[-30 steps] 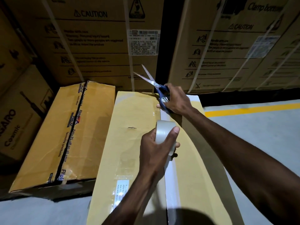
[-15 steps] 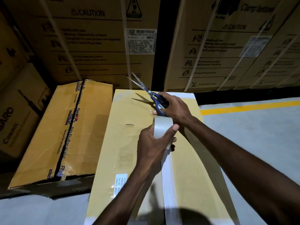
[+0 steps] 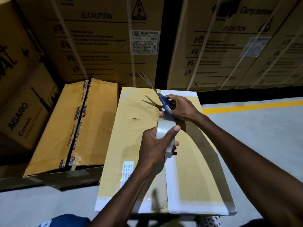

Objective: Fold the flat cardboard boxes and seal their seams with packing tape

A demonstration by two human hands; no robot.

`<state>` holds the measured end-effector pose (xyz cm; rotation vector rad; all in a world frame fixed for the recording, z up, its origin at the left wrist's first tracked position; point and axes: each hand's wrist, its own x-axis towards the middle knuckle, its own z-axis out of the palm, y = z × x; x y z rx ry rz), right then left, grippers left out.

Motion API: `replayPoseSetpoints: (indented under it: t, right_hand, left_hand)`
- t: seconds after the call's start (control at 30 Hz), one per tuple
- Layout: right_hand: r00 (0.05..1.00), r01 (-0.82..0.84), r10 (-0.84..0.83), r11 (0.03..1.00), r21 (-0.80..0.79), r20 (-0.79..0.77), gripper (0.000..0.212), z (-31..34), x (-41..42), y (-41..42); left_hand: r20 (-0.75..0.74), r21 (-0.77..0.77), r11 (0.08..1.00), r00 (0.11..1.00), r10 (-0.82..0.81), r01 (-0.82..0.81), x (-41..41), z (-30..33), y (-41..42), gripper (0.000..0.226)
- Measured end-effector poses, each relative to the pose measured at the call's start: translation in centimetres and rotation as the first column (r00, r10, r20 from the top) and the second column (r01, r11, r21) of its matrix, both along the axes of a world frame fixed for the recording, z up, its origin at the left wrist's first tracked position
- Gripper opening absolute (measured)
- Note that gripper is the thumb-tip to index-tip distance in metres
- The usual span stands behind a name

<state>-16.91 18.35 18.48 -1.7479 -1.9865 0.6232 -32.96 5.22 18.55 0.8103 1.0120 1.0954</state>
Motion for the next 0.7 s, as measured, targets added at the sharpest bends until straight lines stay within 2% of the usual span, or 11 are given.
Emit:
replayPoseSetpoints:
  t: [0.13, 0.2, 0.3, 0.37, 0.5, 0.63, 0.7]
  right_hand:
    - [0.993, 0.034, -0.047, 0.993, 0.117, 0.112, 0.058, -1.4, -1.0, -1.1]
    - [0.986, 0.084, -0.104, 0.984, 0.155, 0.126, 0.063, -1.8, -1.4, -1.3]
    - [0.98, 0.076, -0.104, 0.984, 0.161, 0.172, 0.065, -1.5, -1.5, -1.4]
    - [0.975, 0.068, -0.103, 0.982, 0.176, 0.199, 0.062, -1.2, -1.8, -1.8]
    - [0.986, 0.09, -0.11, 0.983, 0.158, 0.122, 0.054, -1.6, -1.6, -3.8]
    - [0.998, 0.051, -0.053, 0.998, 0.049, 0.029, 0.056, -0.8, -1.2, -5.5]
    - [0.997, 0.044, -0.046, 0.998, 0.038, 0.058, 0.055, -0.5, -1.4, -6.1]
  left_hand:
    - [0.037, -0.005, 1.0, 0.999, 0.011, -0.011, 0.2, 0.5, -0.8, 0.026]
    - [0.051, -0.009, 0.998, 0.997, -0.064, 0.065, 0.0, 0.5, -2.5, 0.029]
    - [-0.037, -0.03, 0.986, 0.986, -0.163, 0.162, -0.5, 1.1, -5.4, 0.047]
    - [-0.107, -0.031, 0.991, 0.985, -0.132, 0.13, -0.9, 1.8, -5.7, 0.043]
    - [-0.119, -0.025, 0.994, 0.987, -0.11, 0.107, -1.4, 2.4, -5.8, 0.026]
    - [-0.156, -0.011, 0.995, 0.983, -0.098, 0.097, -1.4, 2.2, -6.2, 0.025]
    - [-0.158, -0.012, 0.996, 0.983, -0.094, 0.094, -1.4, 2.3, -6.1, 0.024]
